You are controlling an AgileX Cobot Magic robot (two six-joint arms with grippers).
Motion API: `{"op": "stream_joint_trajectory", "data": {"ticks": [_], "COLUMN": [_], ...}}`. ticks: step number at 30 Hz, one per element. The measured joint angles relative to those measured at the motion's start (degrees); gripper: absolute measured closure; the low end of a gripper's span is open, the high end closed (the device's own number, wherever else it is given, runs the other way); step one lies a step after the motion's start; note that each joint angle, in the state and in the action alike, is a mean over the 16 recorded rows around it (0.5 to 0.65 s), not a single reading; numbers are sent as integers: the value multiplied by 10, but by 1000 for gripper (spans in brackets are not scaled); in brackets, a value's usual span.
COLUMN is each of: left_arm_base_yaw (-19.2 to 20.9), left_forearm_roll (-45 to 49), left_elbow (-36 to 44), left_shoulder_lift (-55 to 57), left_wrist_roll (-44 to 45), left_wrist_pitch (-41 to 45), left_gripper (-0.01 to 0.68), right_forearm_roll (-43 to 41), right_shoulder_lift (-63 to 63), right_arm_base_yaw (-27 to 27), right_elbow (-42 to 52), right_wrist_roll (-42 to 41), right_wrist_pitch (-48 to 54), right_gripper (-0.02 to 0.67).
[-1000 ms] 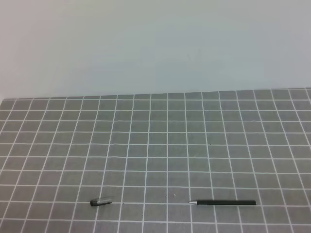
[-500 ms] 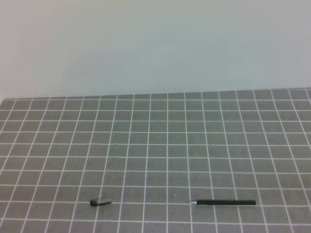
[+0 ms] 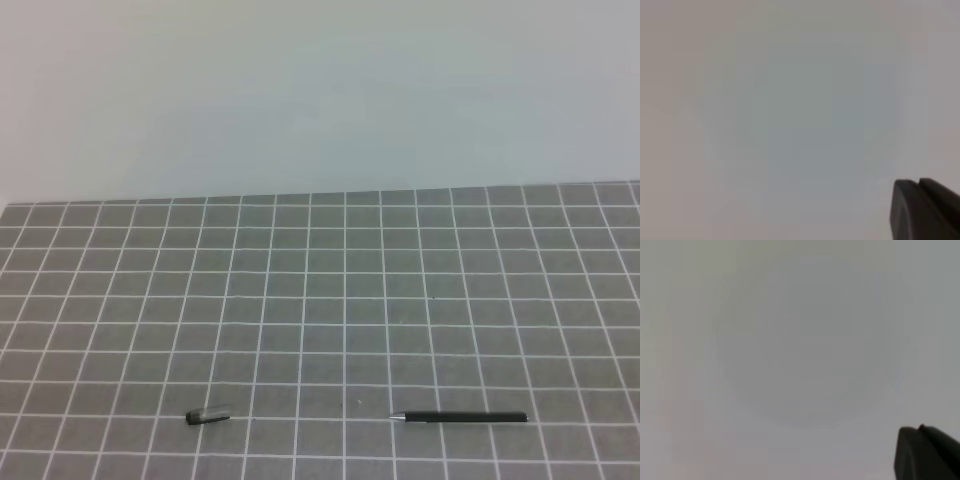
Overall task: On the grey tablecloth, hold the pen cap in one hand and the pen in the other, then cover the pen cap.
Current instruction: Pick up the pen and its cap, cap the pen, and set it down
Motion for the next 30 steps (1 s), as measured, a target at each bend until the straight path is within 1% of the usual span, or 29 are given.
{"op": "stream_joint_trajectory", "data": {"ticks": [6,10,13,16,24,27,30], "left_arm_base_yaw": [0,0,0,0,0,0,0], "left_forearm_roll": [30,51,64,75,84,84,84], "left_elbow": [-42,-72,-88,-95,-92,-91,-91], "left_shoulder_lift": [0,0,-1,-1,0,0,0], "left_wrist_roll": [-10,-11,-10,-10,-8,-6,-4], "left_wrist_pitch": [39,91,126,156,185,189,192], "left_gripper": [676,676,676,676,676,676,676], "right_forearm_roll": [-4,17,55,106,227,254,268], "right_shoulder_lift": [7,32,66,118,331,424,518], "right_arm_base_yaw": [0,0,0,0,15,27,47], "right_elbow": [-69,-124,-165,-209,-326,-368,-410], "right_wrist_roll": [-7,-51,-112,-192,-434,-495,-536], "right_wrist_pitch": [169,293,375,456,631,679,714], "right_gripper": [652,652,652,652,652,652,652]}}
